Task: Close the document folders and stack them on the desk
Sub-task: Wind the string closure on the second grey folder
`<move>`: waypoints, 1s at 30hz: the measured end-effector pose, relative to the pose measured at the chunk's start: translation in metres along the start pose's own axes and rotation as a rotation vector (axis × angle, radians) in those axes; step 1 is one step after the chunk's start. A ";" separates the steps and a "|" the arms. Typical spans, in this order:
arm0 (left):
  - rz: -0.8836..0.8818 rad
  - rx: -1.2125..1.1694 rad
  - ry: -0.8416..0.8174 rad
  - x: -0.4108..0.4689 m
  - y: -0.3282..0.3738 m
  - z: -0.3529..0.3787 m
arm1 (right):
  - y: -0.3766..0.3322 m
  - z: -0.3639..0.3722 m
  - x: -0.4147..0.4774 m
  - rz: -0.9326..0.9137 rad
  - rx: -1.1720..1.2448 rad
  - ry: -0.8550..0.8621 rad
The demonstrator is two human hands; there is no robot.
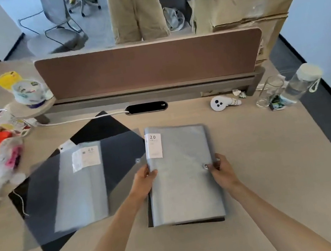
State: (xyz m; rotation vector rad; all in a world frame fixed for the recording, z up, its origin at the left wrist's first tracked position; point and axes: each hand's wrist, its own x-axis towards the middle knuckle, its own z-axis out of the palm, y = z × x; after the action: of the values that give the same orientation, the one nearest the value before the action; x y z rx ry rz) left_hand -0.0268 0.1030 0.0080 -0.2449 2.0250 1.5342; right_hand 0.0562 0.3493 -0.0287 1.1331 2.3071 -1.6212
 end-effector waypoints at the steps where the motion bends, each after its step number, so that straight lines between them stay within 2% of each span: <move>1: -0.003 0.050 0.022 0.000 -0.006 -0.007 | -0.002 0.014 -0.002 0.010 -0.002 -0.005; 3: 0.005 0.112 0.038 0.003 -0.015 -0.016 | 0.001 0.036 -0.003 0.047 -0.028 -0.021; 6: 0.015 0.203 -0.025 0.012 -0.023 -0.019 | 0.009 0.048 0.000 0.160 -0.233 -0.037; 10: -0.014 0.307 -0.097 0.020 -0.022 -0.012 | 0.012 0.043 0.006 0.251 -0.259 -0.011; 17: -0.097 0.309 -0.126 0.015 -0.025 0.012 | 0.029 0.013 0.007 0.204 -0.222 0.020; 22: -0.060 0.230 -0.198 0.003 -0.023 0.064 | 0.031 -0.033 -0.006 0.164 -0.331 0.126; 25: -0.089 0.108 -0.259 -0.006 -0.013 0.098 | 0.034 -0.062 -0.006 0.137 -0.488 0.099; 28: -0.103 0.099 -0.249 -0.010 -0.005 0.118 | 0.027 -0.073 0.001 0.027 -0.565 0.072; 30: -0.093 0.132 -0.186 -0.009 -0.001 0.116 | 0.016 -0.069 0.005 -0.057 -0.575 0.047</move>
State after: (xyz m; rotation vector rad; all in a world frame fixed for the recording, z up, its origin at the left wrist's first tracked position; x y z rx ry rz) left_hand 0.0199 0.2080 -0.0075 -0.1367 1.9309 1.3110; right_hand 0.0846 0.4126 -0.0143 0.9723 2.5954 -0.8413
